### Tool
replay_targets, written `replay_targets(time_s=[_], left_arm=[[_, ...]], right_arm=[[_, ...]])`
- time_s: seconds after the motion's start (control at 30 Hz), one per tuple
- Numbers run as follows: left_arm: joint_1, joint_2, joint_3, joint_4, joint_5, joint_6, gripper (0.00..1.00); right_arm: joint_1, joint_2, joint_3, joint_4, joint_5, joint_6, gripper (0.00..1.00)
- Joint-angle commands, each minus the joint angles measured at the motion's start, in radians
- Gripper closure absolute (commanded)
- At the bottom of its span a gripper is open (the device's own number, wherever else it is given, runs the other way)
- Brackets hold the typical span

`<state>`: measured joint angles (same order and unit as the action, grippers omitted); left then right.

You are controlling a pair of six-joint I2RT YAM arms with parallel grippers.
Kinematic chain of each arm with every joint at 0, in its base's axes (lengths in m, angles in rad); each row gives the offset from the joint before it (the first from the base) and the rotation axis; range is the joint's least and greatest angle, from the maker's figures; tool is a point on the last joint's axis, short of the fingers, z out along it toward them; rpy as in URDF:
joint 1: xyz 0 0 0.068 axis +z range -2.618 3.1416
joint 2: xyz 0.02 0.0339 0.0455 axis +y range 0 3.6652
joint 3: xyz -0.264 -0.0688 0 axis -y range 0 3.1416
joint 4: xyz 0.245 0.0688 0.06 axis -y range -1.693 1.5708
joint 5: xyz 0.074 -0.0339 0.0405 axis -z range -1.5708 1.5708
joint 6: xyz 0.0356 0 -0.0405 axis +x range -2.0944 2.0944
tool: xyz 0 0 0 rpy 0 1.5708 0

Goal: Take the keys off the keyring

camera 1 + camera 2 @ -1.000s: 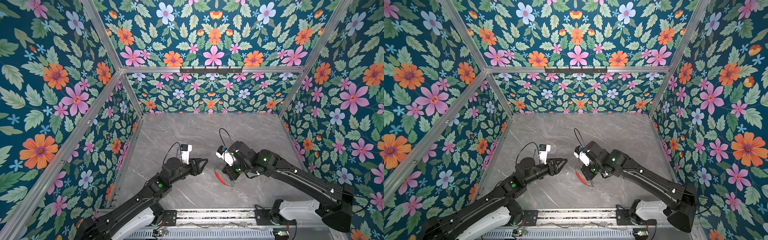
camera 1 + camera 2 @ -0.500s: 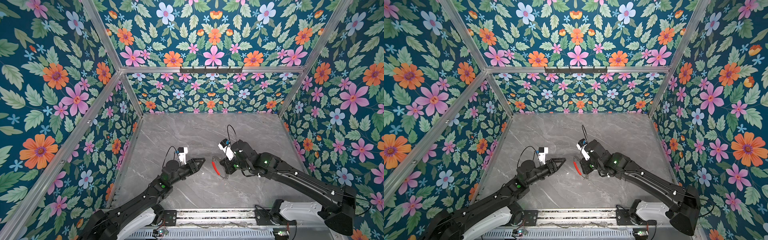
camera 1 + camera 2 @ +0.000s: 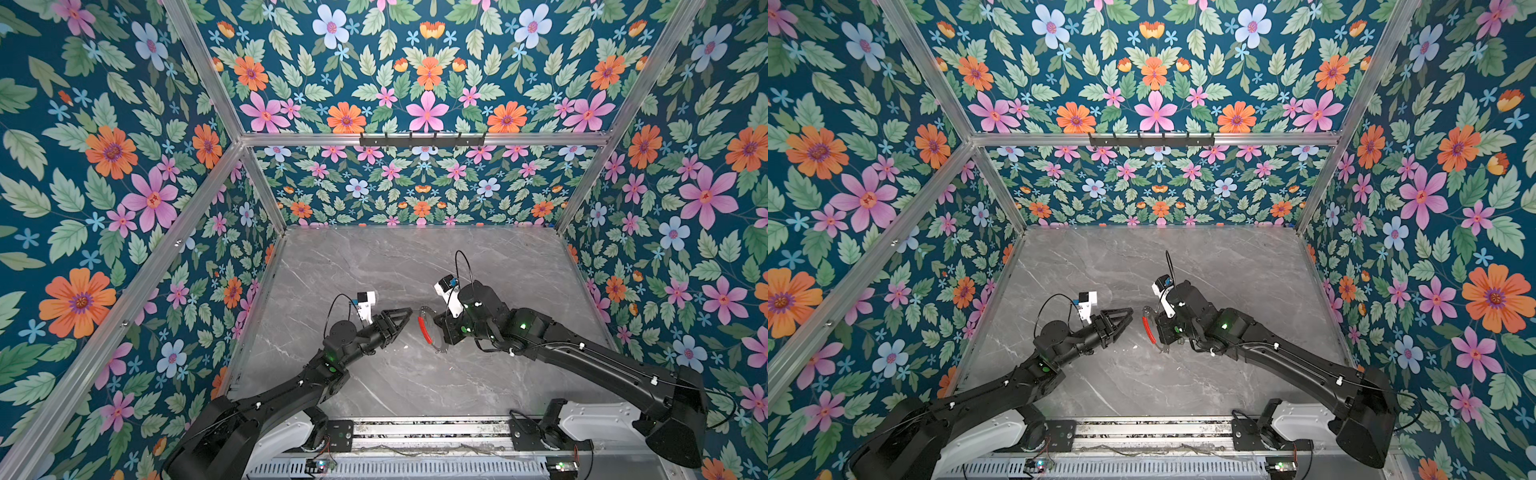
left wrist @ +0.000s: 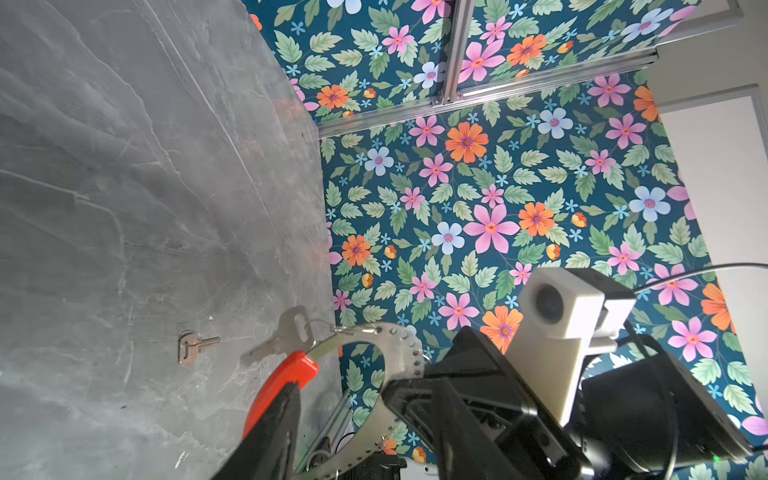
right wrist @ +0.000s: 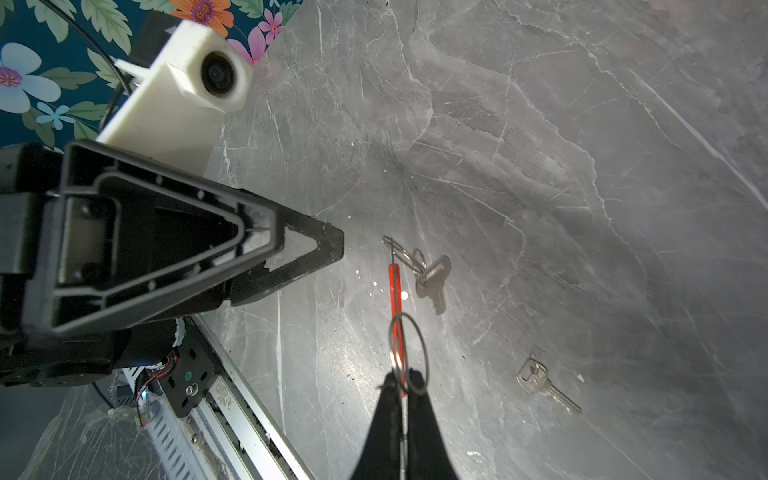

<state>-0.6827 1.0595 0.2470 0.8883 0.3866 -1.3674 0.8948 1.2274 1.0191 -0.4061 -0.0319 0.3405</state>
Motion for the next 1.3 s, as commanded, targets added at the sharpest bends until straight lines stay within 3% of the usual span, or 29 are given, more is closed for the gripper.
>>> replay_targets(time_s=[0.0, 0.27, 0.57, 0.9, 1.27], left_arm=[[0.000, 0.038, -0.013, 0.139, 0.017, -0.045, 0.40], [0.000, 0.183, -0.062, 0.393, 0.004, -0.135, 0.29], [0.000, 0.315, -0.059, 0.637, -0.028, -0.222, 0.29], [0.000, 0.376, -0.039, 0.695, -0.022, -0.259, 0.37], [0.025, 0.382, -0.032, 0.732, -0.012, -0.262, 0.33]], right_arm=[[0.000, -0.012, -0.002, 0.080, -0.015, 0.014, 1.00], [0.002, -0.029, 0.008, 0.127, -0.058, 0.020, 1.00], [0.025, -0.033, -0.014, 0.181, -0.087, 0.031, 1.00], [0.037, -0.050, -0.056, 0.233, -0.127, 0.027, 1.00], [0.056, -0.101, -0.122, 0.283, -0.109, 0.025, 1.00]])
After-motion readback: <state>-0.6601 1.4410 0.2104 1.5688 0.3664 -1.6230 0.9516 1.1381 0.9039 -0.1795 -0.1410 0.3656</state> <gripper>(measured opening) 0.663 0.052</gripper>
